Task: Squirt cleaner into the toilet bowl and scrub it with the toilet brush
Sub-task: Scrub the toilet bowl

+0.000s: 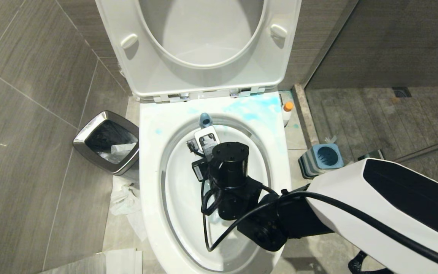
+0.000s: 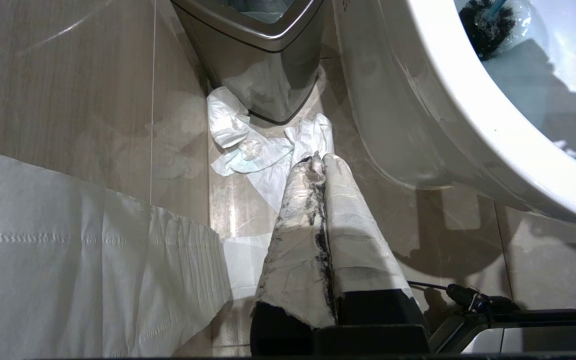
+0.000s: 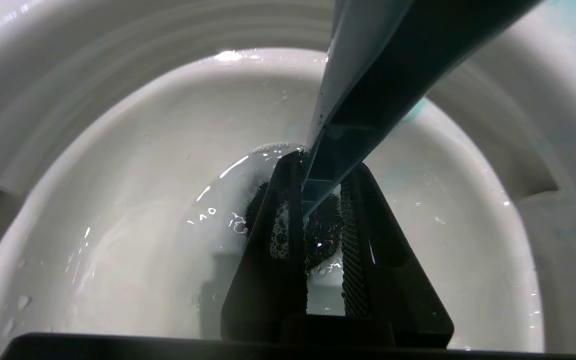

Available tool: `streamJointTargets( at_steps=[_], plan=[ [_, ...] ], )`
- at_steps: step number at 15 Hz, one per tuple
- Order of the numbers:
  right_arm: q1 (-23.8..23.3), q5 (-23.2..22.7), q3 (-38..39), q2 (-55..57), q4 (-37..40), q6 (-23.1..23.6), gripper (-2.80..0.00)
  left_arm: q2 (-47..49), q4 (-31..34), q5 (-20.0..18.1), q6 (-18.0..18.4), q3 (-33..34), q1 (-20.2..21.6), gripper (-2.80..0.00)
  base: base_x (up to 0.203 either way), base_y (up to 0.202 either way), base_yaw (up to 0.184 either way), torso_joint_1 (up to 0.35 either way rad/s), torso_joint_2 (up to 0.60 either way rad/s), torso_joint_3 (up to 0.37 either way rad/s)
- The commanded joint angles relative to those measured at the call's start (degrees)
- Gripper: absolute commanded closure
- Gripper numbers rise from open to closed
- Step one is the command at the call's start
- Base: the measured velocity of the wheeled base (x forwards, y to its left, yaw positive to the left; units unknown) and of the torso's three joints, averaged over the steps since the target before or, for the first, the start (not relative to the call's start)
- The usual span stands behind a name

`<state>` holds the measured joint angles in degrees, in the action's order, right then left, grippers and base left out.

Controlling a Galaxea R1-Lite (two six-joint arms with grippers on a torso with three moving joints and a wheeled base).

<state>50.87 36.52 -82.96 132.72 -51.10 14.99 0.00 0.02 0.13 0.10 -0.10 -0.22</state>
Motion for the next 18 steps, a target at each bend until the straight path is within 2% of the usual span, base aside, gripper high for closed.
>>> streamJointTargets(
  at_steps=[1,12,18],
  plan=[
    [0.16,0.67,0.32,-3.50,-0.29,0.12,0.00,0.09,-0.02,0.04,-0.01,0.01,-0.01,0.00,0.000,0.000,0.000,0.000,0.00,0.000],
    [4.02,2.21,0.41,-16.95,4.88,0.12,0.00,0.09,-0.02,0.04,-0.01,0.01,-0.04,0.00,0.000,0.000,0.000,0.000,0.00,0.000],
    [6.43,5.10,0.30,-23.42,8.41,0.12,0.00,0.09,-0.02,0.04,-0.01,0.01,0.04,0.00,0.000,0.000,0.000,0.000,0.00,0.000]
  ],
)
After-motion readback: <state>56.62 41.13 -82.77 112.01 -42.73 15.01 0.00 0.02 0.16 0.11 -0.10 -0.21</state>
